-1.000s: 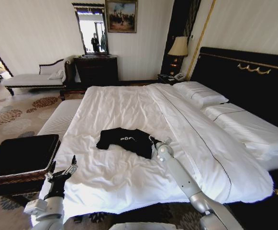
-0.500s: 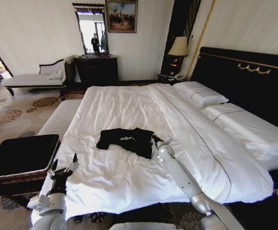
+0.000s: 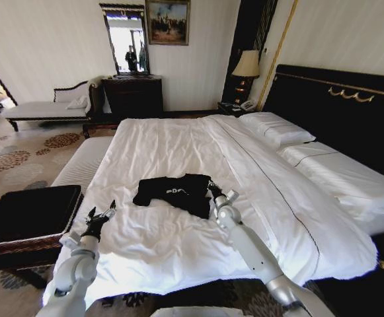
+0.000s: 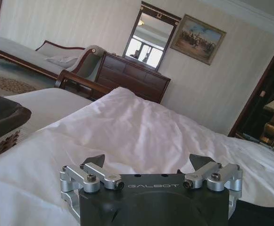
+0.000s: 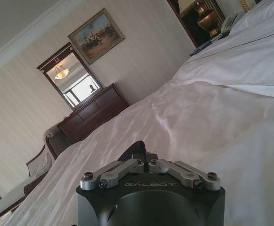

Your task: Fold the clothes on the bed and place them into the basket.

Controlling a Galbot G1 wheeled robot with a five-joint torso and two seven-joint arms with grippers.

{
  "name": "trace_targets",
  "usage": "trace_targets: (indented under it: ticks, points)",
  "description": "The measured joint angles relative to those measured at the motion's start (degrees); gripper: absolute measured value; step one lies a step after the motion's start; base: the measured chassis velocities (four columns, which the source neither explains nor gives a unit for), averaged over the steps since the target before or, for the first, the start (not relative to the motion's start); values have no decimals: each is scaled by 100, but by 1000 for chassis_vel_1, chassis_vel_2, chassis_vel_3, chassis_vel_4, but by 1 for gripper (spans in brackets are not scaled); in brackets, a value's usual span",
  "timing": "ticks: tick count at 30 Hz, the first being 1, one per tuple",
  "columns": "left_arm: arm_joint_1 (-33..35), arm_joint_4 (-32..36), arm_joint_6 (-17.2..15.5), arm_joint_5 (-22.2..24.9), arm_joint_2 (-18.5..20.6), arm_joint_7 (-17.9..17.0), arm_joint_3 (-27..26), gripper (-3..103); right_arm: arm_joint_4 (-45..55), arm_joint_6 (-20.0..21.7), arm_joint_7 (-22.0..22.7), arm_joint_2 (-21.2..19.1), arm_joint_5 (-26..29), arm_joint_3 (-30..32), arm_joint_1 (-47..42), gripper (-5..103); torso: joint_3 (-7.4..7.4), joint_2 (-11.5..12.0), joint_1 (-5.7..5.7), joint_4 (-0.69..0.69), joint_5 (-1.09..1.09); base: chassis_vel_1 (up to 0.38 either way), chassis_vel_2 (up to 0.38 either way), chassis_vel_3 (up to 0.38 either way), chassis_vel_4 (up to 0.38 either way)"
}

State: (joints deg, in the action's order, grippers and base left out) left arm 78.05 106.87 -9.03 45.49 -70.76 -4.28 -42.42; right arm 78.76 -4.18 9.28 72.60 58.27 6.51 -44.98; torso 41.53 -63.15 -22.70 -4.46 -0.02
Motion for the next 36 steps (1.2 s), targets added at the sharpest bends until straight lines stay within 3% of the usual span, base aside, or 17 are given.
trace_targets:
  ticks: [5, 11, 16, 25, 33, 36]
  points:
    - [-731, -764, -79, 397, 284, -11, 317, 100, 45, -34, -8, 49, -80, 2, -88, 0, 0, 0, -1, 0, 2, 0, 0, 0, 0]
    - [-1142, -1242, -98, 445, 204, 28, 704, 100, 46, -98, -8, 121, -191, -2, -166, 0, 0, 0, 0, 2, 1, 0, 0, 0, 0]
    - [-2191, -2157, -333, 626, 58, -237, 1357, 100, -21, -150, -4, 161, -246, -72, -127, 0, 0, 0, 0, 0, 1, 0, 0, 0, 0]
    - [-3815, -3707, -713, 355, -187, -798, 2039, 100, -65, -158, 32, 220, -252, -162, -67, 0, 1, 0, -1, 1, 1, 0, 0, 0, 0]
    - [-4475, -4580, -832, 273, -378, -814, 2269, 102, -53, -135, 54, 242, -245, -187, -70, 0, 0, 1, 0, 0, 2, 0, 0, 0, 0]
    - [-4602, -4852, -824, 183, -493, -695, 2318, 96, -84, -126, 57, 242, -239, -189, -26, 0, 0, 0, 0, 0, 1, 0, 0, 0, 0]
